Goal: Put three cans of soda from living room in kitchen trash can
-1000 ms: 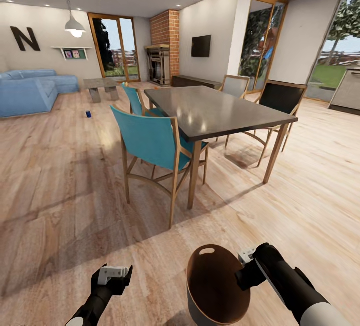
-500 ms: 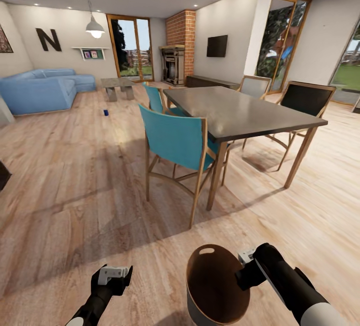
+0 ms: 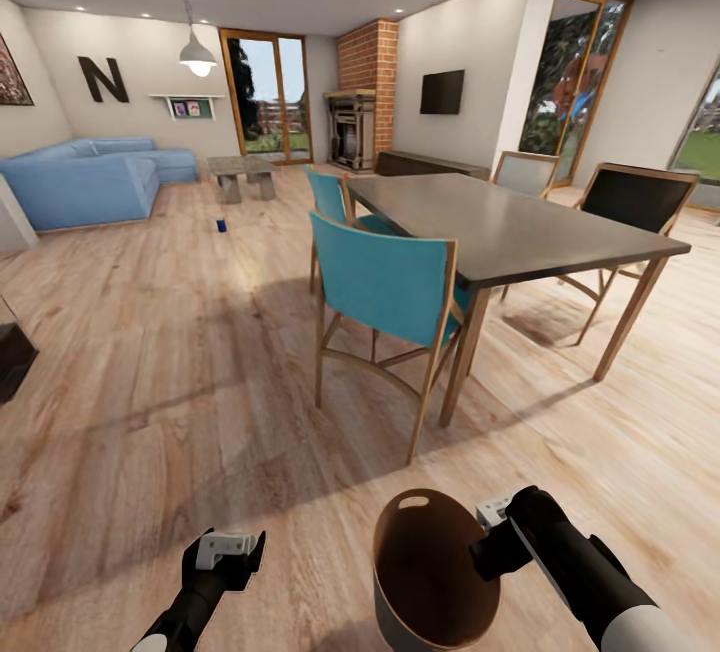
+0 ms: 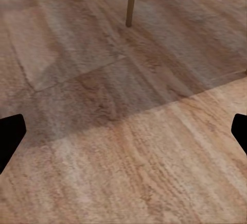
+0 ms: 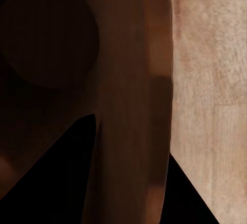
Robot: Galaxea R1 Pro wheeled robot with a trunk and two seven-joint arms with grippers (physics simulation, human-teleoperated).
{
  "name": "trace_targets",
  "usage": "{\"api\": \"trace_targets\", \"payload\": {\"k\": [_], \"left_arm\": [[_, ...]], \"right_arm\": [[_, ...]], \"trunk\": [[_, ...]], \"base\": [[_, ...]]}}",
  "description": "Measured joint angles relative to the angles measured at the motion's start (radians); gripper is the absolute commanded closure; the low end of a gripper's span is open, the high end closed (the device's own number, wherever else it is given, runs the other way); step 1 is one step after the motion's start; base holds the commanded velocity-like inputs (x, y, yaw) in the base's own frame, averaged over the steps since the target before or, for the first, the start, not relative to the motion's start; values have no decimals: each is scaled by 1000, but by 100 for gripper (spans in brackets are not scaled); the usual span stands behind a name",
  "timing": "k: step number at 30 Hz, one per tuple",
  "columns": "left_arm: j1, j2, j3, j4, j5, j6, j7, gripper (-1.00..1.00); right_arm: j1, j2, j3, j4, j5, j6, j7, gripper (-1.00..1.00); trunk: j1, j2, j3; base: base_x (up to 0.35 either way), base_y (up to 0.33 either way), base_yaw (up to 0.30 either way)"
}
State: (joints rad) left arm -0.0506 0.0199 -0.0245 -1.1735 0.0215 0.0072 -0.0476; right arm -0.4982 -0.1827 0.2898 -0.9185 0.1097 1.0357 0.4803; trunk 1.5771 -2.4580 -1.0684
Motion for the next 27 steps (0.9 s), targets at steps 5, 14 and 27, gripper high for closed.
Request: {"api": "trace_targets", "payload": {"k": [5,14,27], "left_arm": [[0,0,0,0,0,0,0,-100],[0,0,0,0,0,-1,0,-100],[0,0,0,0,0,-2,0,-100]], "right_arm": [[0,0,0,0,1,0,0,100],[0,9,1,0,-1,-3,0,100],[0,11,0,0,5,-7,6,100]], "trunk": [[0,0,0],[0,0,0],[0,0,-2]], "base": [[238,205,1],[240,202,153],[200,202,139]]}}
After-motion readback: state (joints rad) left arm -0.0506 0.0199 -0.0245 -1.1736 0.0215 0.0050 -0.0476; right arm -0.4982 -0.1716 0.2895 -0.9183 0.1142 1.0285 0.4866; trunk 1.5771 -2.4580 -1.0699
